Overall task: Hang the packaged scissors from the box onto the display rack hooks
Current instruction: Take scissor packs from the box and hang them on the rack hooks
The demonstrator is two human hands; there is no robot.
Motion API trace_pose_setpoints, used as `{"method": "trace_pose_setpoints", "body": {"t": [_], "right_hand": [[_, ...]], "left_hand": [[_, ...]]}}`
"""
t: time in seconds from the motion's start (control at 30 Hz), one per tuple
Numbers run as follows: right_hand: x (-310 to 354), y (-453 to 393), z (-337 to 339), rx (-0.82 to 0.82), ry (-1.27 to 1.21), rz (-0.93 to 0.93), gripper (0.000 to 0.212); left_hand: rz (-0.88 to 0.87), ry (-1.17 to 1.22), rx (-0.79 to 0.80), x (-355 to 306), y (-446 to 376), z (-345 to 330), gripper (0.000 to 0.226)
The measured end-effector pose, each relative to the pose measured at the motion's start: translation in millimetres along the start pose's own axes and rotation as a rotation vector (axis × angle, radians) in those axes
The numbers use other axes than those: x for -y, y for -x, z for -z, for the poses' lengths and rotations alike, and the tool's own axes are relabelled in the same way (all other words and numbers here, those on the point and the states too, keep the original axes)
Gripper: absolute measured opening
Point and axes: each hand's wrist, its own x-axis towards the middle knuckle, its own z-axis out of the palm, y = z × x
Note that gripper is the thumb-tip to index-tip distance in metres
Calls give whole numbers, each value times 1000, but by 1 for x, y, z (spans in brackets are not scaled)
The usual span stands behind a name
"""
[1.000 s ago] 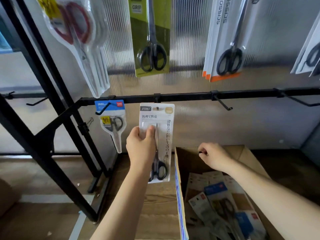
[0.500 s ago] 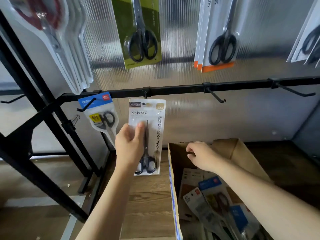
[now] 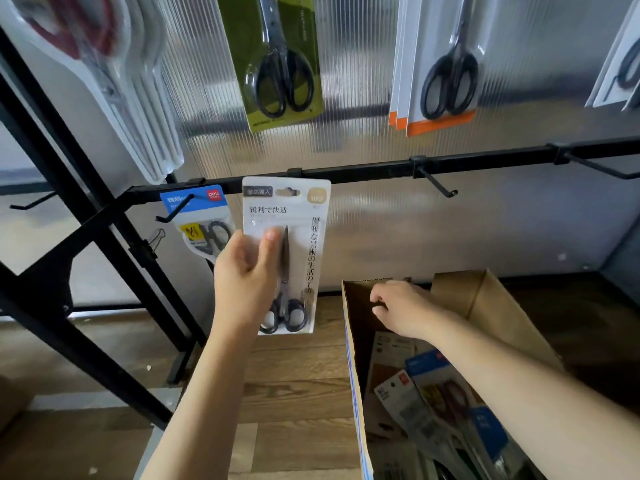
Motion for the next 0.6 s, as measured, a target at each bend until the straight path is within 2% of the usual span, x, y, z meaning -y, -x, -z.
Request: {"method": "trace_pose_setpoints", "body": {"t": [0.23,0.6], "right_hand": [[6,-2,1,35,8,-3,27],[8,2,5,82,73,-5,23]], "left_hand": [[88,-83,60,-4,-2,0,43],[83,-88,87,0,2,2,44]]}}
